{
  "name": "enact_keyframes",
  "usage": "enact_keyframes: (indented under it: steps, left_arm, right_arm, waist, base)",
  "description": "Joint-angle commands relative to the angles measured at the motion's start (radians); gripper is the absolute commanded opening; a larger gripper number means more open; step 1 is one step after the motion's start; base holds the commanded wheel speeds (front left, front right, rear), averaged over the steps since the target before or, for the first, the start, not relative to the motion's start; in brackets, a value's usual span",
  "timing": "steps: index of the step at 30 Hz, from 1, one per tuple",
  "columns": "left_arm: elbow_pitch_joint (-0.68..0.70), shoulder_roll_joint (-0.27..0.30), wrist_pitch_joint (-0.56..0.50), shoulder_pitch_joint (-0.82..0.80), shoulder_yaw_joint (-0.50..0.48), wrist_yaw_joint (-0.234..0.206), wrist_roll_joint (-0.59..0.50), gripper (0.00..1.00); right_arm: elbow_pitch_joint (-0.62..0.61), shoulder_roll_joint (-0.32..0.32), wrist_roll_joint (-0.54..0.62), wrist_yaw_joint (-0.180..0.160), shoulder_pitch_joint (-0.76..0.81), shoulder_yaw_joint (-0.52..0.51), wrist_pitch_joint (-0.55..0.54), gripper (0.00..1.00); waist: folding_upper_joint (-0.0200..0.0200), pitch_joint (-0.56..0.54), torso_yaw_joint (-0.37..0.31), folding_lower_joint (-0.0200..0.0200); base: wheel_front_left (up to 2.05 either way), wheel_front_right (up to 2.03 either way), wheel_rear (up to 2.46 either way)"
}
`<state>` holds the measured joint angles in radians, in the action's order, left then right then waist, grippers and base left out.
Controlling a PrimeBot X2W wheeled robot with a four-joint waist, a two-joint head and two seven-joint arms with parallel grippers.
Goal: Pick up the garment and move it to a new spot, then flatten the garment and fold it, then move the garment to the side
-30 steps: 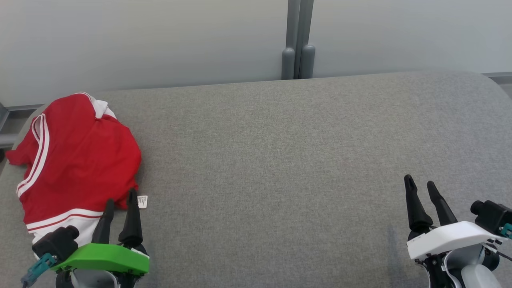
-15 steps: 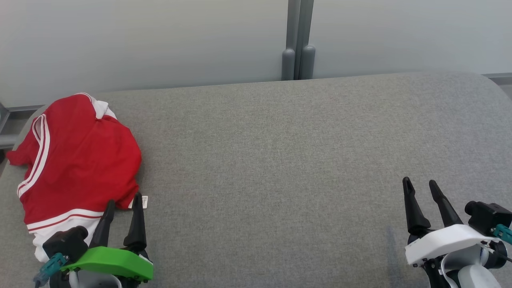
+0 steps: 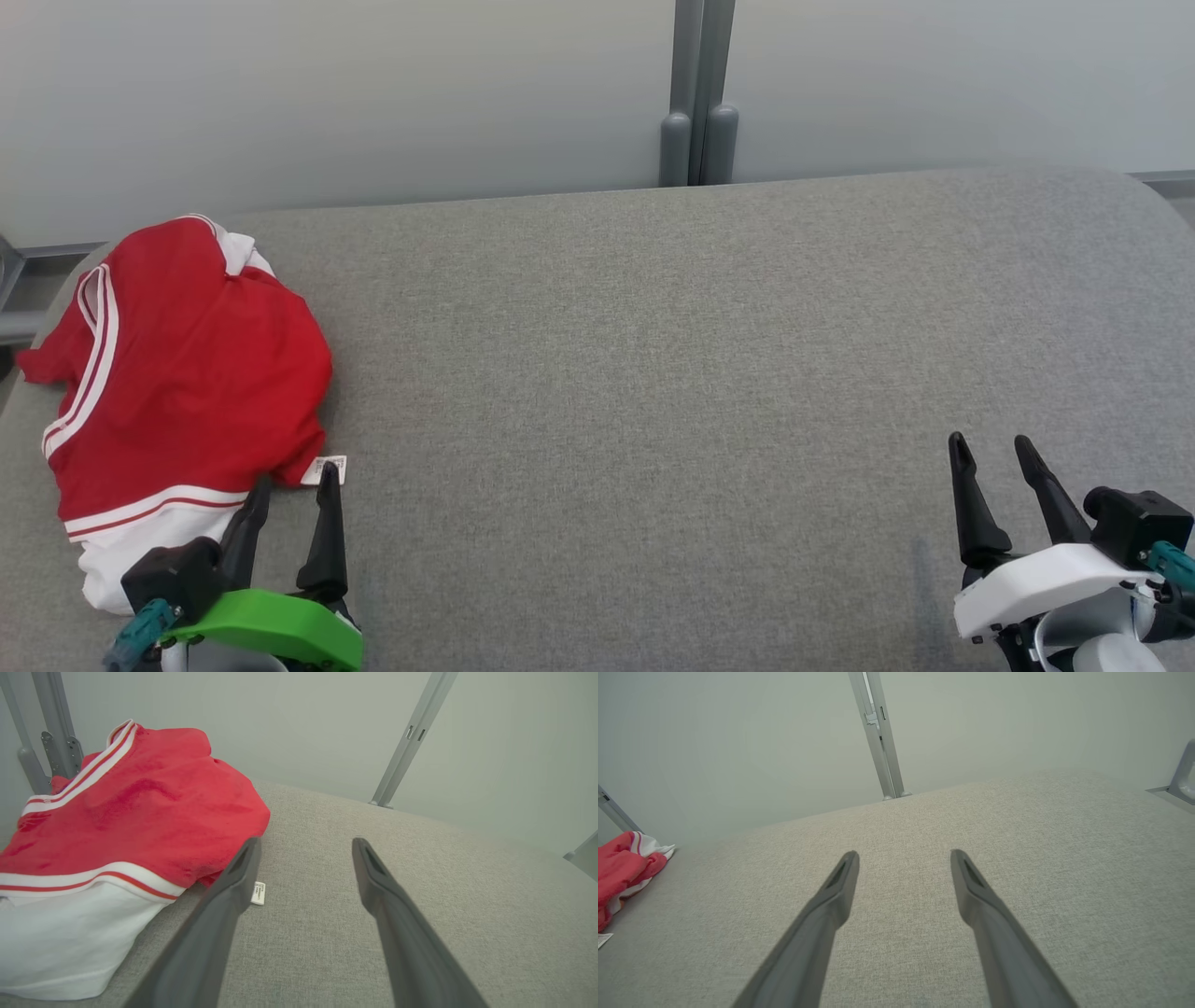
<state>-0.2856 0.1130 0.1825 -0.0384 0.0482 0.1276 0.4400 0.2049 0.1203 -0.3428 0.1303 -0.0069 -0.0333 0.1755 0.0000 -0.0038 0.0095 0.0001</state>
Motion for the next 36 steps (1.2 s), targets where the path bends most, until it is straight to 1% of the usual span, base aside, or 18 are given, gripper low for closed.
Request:
enact_keyframes:
  steps: [1,18,31,36]
  left_arm:
    - [0.001,0.017,0.010,0.004,0.005,0.004,-0.025,1.00]
    - [-0.021,0.029,0.044,0.014,0.000,0.004,-0.126,1.00]
    - [-0.034,0.033,0.069,0.022,-0.004,0.004,-0.221,1.00]
    - [-0.049,0.029,0.078,0.025,-0.021,0.004,-0.237,1.00]
  right_arm:
    - [0.001,0.008,0.032,0.000,0.003,-0.004,0.013,1.00]
    - [0.003,0.031,0.132,0.001,0.008,0.006,0.049,1.00]
    - [-0.001,0.026,0.233,0.001,0.016,-0.005,0.076,1.00]
    - [0.000,0.028,0.266,0.001,0.021,-0.016,0.085,1.00]
  waist:
    - [0.0000,0.001,0.000,0.0000]
    - [0.0000,-0.003,0.011,-0.0001]
    - [0.0000,-0.006,0.017,-0.0001]
    - [0.0000,-0.006,0.015,-0.0001]
  base:
    - [0.00,0.00,0.00]
    - [0.00,0.00,0.00]
    - [0.00,0.00,0.00]
    - [0.00,0.00,0.00]
